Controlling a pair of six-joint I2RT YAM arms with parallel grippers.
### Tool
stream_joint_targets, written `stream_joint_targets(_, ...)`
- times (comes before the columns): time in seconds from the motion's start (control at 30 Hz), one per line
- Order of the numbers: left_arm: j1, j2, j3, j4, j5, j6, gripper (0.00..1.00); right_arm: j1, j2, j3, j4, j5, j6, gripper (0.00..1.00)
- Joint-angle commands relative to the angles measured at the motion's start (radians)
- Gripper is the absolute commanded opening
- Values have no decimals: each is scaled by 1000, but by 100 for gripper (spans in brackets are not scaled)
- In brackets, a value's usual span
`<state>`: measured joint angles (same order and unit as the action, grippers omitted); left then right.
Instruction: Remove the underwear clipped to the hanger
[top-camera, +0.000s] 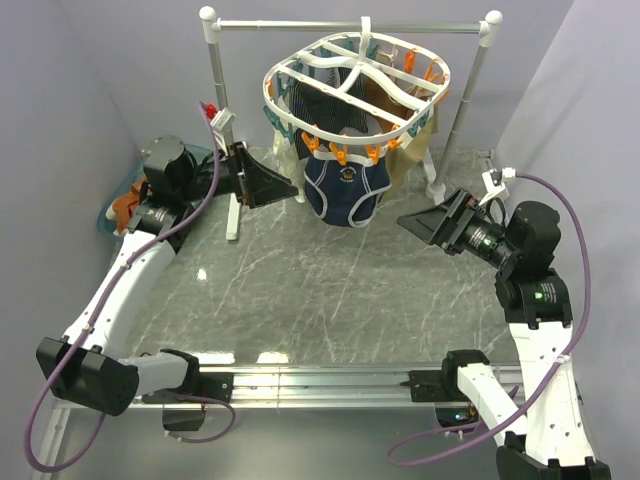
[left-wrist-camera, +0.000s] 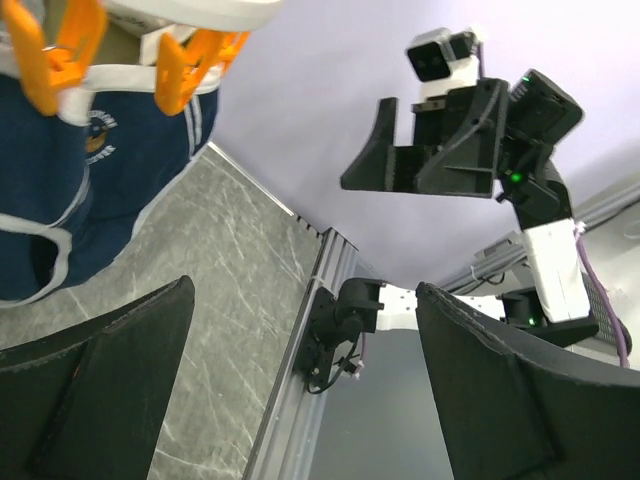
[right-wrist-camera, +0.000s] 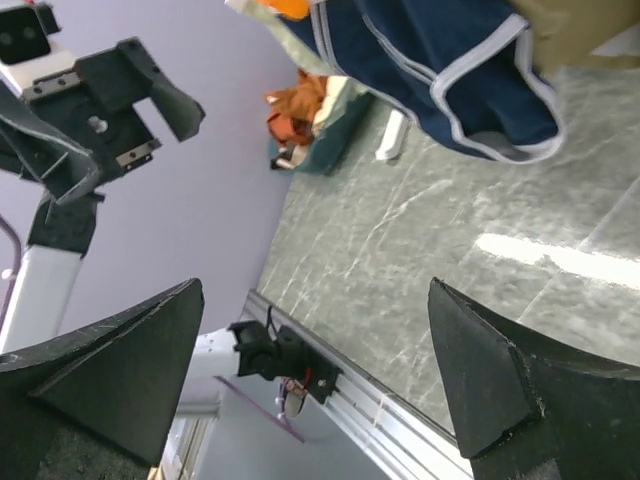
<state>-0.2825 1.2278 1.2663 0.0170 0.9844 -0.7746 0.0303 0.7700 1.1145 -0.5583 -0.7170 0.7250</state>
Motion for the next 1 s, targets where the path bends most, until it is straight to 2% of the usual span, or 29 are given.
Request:
stream_joint_targets(0.0, -20, -18, 15, 86, 46, 6, 100, 3, -12, -34, 78, -94, 20, 100)
stream_joint_targets(0.07, -41, -4, 33, 38, 49, 52, 100, 8, -40, -65, 187, -127, 42, 100)
stream_joint_targets(0.13, -66, 4, 42, -12, 53, 96, 100, 31, -51, -58, 201, -96, 10, 100)
stream_joint_targets(0.27, -165, -5, 15, -147, -105, 311, 100, 144, -8, 77, 54, 165, -171, 100)
stream_joint_targets(0.37, -233, 18, -27, -187, -214, 366, 99, 251, 47, 156, -21, 298, -271, 100)
stream_joint_targets(0.4, -256, 22, -31, -207, -258, 389, 99, 276, 63, 181, -55, 403, -300, 100)
stream_joint_targets(0.47, -329, 30, -67, -213, -427, 437, 99, 338, 89, 176, -69, 509, -297, 100)
stream_joint_targets(0.5, -352, 30, -83, -201, -470, 448, 99, 347, 89, 160, -52, 587, -292, 100)
stream_joint_targets(0.53, -395, 32, -125, -187, -600, 455, 99, 353, 74, 141, -34, 614, -285, 100)
stream_joint_targets(0.6, -434, 29, -180, -100, -738, 446, 99, 358, 43, 91, 10, 681, -253, 100)
stream_joint_targets(0.67, -470, 32, -275, -25, -864, 408, 99, 358, 29, 73, 26, 706, -245, 100)
stream_joint_targets(0.7, -477, 38, -306, 88, -956, 399, 99, 358, 31, 70, 23, 711, -249, 100)
stream_joint_targets(0.8, -512, 80, -389, 252, -1114, 370, 100, 359, 46, 84, -15, 714, -274, 100)
stream_joint_targets(0.9, -544, 181, -365, 290, -1209, 402, 100, 359, 40, 71, -28, 740, -288, 100)
stream_joint_targets(0.97, -560, 238, -296, 296, -1224, 426, 99, 359, 32, 48, -22, 748, -288, 100)
